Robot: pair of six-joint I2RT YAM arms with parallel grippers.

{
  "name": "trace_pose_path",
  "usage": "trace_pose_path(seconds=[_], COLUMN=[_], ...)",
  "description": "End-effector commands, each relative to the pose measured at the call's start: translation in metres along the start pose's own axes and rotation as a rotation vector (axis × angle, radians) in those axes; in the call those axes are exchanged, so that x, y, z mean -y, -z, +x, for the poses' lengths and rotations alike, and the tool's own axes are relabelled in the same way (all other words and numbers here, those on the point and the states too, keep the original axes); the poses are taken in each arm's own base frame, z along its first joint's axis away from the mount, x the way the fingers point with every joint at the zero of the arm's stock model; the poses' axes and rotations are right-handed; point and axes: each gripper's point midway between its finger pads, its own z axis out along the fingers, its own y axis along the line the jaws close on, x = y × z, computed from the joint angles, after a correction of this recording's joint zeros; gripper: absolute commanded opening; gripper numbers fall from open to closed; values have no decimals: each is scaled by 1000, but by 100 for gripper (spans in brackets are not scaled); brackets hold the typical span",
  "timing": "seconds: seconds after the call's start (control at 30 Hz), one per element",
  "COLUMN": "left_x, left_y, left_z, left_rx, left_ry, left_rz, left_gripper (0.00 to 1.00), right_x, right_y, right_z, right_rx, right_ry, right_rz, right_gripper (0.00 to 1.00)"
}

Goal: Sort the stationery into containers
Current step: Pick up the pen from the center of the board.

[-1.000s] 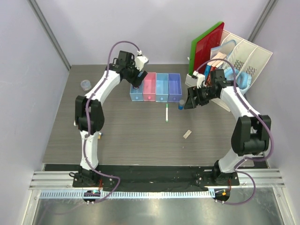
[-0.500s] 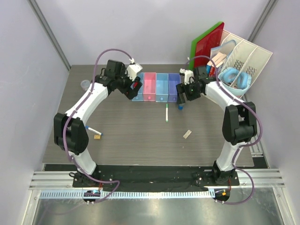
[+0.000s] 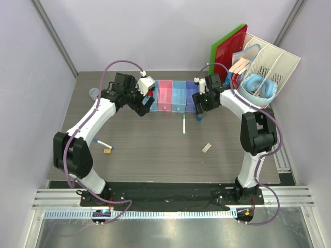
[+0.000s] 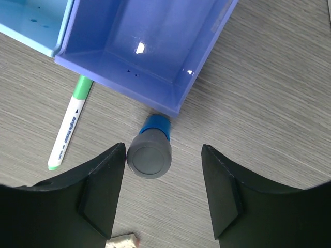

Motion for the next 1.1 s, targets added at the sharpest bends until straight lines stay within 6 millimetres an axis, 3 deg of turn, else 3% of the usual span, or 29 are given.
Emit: trace_pose_path(seconds=[0.0, 0.17, 0.8, 0.93, 1.07], left_x=[3, 3, 4, 5, 6], left_y=[7, 5, 4, 4, 4], left_z=[-14, -12, -8, -8, -6], left_rx=[62, 56, 41, 45, 41], left_ry=[-17, -16, -19, -21, -20], left_rz=[6, 10, 15, 20, 23], left_gripper=[100, 100, 100, 100, 100], right_x=[5, 0, -15, -15, -14], right_y=[8, 5, 2, 2, 2], right_z=[-27, -22, 1, 3, 4], right_rx=[74, 60, -17, -22, -27], right_ry=[18, 26, 57, 61, 62], right_rz=[52, 34, 8, 14, 25], right_gripper=[64, 54, 54, 47, 28])
